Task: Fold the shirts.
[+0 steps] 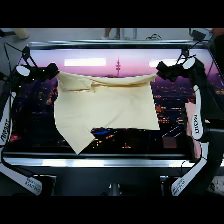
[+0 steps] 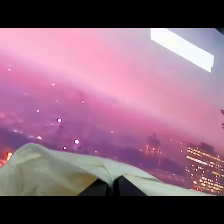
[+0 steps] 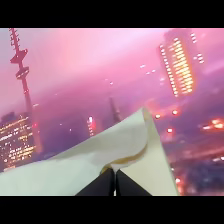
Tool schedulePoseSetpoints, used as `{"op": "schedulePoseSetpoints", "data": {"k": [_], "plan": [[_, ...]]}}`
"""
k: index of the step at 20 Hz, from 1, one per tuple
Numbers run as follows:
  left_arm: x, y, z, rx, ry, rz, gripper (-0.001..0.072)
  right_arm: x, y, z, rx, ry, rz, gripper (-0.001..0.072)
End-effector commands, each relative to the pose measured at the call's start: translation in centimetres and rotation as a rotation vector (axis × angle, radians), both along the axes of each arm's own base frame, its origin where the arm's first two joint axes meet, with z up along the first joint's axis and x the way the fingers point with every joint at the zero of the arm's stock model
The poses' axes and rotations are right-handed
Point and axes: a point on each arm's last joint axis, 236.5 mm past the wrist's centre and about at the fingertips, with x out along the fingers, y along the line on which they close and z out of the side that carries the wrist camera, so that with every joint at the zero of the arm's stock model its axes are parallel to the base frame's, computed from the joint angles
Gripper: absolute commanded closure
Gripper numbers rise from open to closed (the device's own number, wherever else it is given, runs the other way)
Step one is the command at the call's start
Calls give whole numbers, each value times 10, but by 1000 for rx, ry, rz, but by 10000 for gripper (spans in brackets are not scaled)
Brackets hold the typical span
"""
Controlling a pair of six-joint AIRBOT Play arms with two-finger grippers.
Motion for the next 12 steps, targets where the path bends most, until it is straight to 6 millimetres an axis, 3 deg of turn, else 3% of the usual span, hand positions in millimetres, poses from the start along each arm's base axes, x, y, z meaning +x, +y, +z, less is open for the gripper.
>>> {"op": "schedulePoseSetpoints", "data": {"k": [1,3,5,6,8,9,12], "plan": [[11,4,-12,19,-22,17,670,16,19,-19,4,-37,-6,698],[8,16,1,39,-27,-4,670,16,12,-12,-4,-47,-8,698],[-18,21,3,46,70,-97,671,-6,2,-10,-25,24,47,698],[-39,24,-8,63,163,-150,671,-25,-3,-18,-43,103,80,698],[-91,34,-52,110,421,-223,671,-75,-14,-53,-115,328,164,698],[-108,31,-73,108,507,-248,671,-90,-12,-71,-131,400,193,698],[-127,8,-108,46,599,-286,670,-96,12,-106,-115,453,252,698]]}}
